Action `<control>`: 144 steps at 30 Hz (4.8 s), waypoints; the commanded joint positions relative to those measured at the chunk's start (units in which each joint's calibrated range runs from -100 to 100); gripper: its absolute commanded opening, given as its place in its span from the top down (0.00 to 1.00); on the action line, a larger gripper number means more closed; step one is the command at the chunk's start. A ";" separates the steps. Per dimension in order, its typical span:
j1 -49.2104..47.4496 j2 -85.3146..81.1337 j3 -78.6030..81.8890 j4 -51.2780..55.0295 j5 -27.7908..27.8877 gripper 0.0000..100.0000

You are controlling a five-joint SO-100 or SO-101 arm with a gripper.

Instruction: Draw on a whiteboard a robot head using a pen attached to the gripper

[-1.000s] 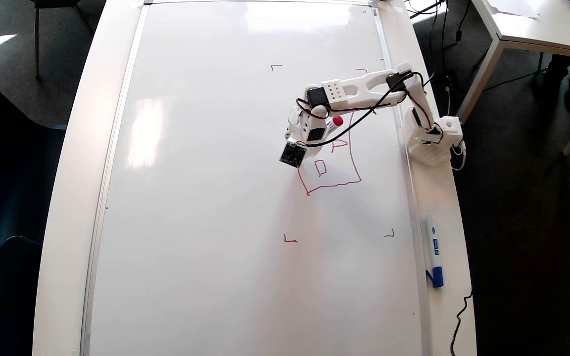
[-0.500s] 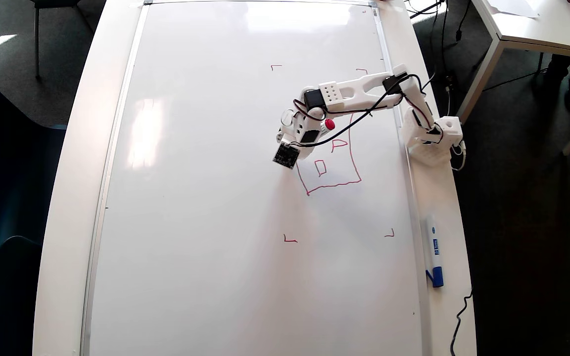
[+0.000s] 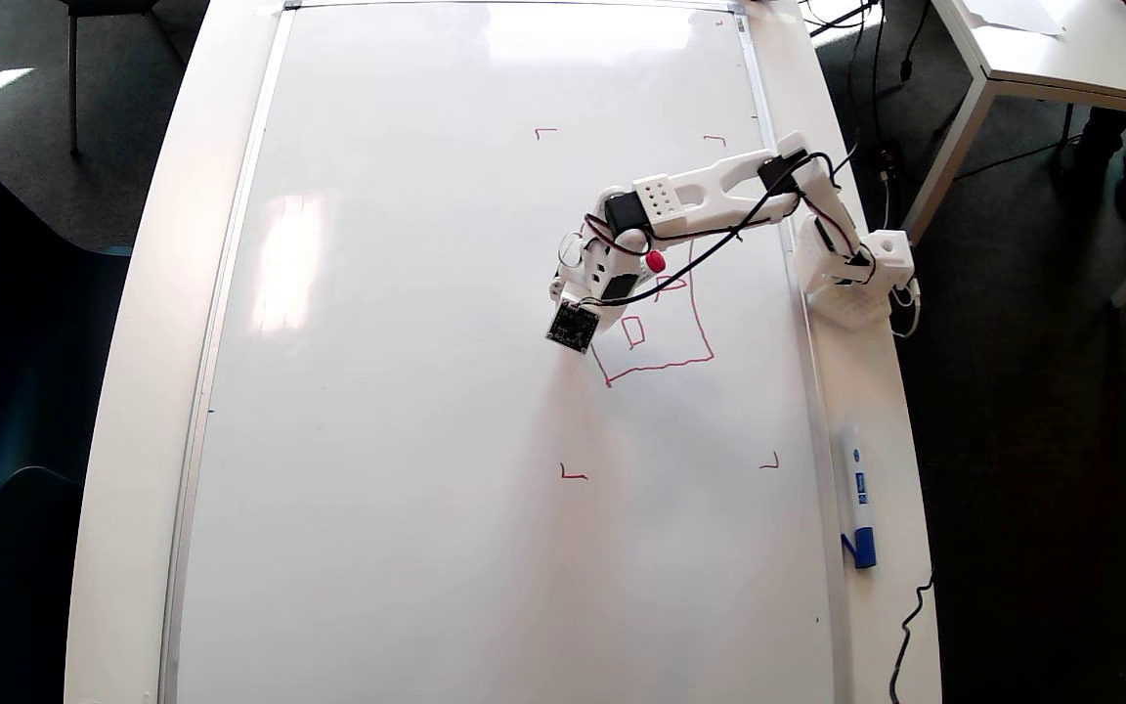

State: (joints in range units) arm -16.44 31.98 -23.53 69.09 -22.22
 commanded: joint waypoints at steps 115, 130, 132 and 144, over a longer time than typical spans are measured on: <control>3.29 -32.94 16.67 0.85 3.18 0.99; 5.72 -65.31 71.96 -52.84 16.86 0.99; 6.31 -67.91 78.95 -63.79 19.70 0.99; 6.39 -83.17 99.01 -95.15 26.56 0.99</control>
State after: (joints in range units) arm -9.95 -45.28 72.41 -18.24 3.09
